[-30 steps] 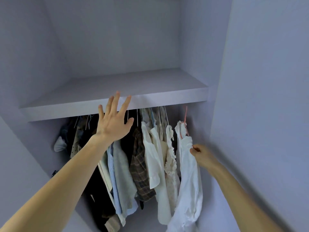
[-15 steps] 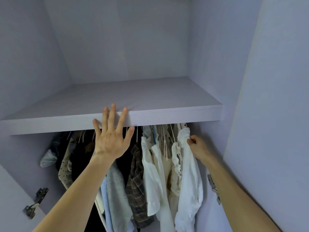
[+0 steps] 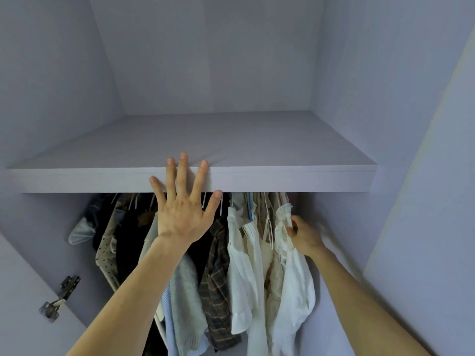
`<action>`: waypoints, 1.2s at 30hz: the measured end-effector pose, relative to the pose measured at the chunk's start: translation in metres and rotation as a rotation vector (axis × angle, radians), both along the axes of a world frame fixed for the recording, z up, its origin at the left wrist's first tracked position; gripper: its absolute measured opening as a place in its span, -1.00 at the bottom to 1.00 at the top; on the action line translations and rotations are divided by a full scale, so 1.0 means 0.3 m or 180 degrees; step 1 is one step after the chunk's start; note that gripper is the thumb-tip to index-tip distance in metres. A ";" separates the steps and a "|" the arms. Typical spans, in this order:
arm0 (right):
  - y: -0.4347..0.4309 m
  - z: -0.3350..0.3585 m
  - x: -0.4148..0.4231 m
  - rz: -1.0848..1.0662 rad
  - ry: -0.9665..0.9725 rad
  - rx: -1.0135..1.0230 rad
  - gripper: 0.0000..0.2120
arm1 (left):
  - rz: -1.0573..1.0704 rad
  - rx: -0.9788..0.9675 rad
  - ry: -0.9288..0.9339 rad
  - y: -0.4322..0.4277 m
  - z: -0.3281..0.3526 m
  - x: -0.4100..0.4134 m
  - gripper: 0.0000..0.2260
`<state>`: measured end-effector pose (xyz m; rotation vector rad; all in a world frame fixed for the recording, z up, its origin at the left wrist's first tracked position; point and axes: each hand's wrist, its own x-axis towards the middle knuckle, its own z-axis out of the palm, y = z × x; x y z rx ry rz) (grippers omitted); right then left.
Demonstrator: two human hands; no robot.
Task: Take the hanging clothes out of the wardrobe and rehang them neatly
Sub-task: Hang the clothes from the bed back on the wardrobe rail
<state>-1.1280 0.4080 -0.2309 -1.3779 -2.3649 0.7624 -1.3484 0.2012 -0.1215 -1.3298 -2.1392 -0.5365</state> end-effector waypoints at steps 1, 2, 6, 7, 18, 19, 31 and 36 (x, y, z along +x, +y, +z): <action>-0.009 0.005 -0.021 0.0123 -0.0032 -0.0023 -0.68 | 0.0003 0.0001 -0.0002 0.000 -0.001 0.000 -0.33; -0.022 0.011 -0.040 0.0215 -0.0046 -0.0063 -0.65 | 0.0001 -0.0005 -0.0012 -0.001 -0.001 0.000 -0.33; -0.068 0.026 -0.110 0.0318 -0.0032 -0.0130 -0.59 | 0.0000 0.0001 0.0016 -0.005 -0.001 0.001 -0.34; -0.076 0.028 -0.121 0.0320 -0.0037 -0.0145 -0.57 | 0.0001 0.0009 0.0034 -0.006 -0.001 0.001 -0.34; -0.154 -0.001 -0.081 0.0139 0.0238 -0.0226 -0.56 | -0.0002 -0.0075 -0.0085 -0.032 0.018 0.011 -0.35; -0.166 -0.015 -0.069 0.0111 0.0262 -0.0185 -0.55 | -0.0024 -0.0109 -0.0098 -0.041 0.027 0.015 -0.35; -0.694 -0.101 0.077 0.0572 0.0857 0.0378 -0.61 | 0.0079 -0.0985 -0.1943 -0.561 -0.389 0.173 -0.45; -1.040 -0.204 0.077 0.1623 0.0645 0.0360 -0.61 | 0.0814 -0.1284 -0.2621 -1.056 -0.637 0.308 -0.47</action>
